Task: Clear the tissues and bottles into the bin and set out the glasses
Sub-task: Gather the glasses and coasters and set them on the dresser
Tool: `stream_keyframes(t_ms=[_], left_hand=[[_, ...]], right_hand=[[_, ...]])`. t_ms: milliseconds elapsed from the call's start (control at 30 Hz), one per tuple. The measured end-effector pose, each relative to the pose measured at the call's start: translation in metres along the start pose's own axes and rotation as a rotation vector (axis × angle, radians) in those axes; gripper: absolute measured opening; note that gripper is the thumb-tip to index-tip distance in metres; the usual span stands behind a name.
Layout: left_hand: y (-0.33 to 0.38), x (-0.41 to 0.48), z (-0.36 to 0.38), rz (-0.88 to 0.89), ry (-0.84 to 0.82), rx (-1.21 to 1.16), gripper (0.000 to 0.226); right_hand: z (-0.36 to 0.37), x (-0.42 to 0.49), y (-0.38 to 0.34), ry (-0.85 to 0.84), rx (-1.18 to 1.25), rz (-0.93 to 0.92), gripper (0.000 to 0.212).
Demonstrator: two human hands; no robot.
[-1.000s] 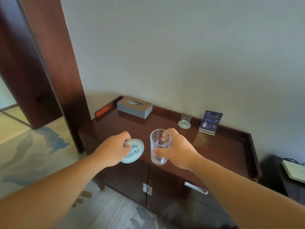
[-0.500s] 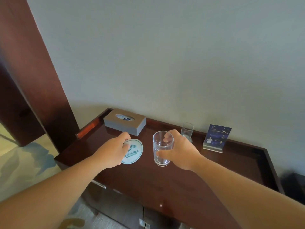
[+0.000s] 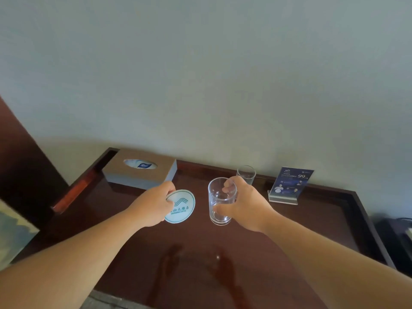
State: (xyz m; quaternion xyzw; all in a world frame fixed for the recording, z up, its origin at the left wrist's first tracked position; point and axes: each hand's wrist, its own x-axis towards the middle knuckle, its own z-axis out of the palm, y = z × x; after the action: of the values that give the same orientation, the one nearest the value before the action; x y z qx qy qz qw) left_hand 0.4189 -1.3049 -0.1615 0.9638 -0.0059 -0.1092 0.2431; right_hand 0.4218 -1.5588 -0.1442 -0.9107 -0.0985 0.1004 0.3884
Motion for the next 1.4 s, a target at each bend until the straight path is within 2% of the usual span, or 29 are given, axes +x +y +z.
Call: stream_keyframes(t_ms=[300,467,867,1267,1400], left_hand=[[-0.028,0.097,-0.005,0.154,-0.086,0.029,0.01],[-0.036,0.123,0.012,0.19,-0.141,0.038,0.01],[-0.047,0.144,0.031,0.134,-0.158,-0.005,0.01],[-0.044,0.144,0.04,0.116,-0.174,0.004,0.006],[-0.043,0.147,0.042,0.117,-0.186,-0.005,0.006]], right_hand=[[0.034,0.036,-0.001,0.075,0.018,0.189,0.06],[0.064,0.045,0.006,0.024,0.021,0.237,0.061],[0.12,0.049,0.024,-0.134,0.034,0.131,0.066],[0.128,0.046,0.035,-0.168,0.072,0.122,0.068],[0.122,0.049,0.038,-0.208,0.103,0.123,0.078]])
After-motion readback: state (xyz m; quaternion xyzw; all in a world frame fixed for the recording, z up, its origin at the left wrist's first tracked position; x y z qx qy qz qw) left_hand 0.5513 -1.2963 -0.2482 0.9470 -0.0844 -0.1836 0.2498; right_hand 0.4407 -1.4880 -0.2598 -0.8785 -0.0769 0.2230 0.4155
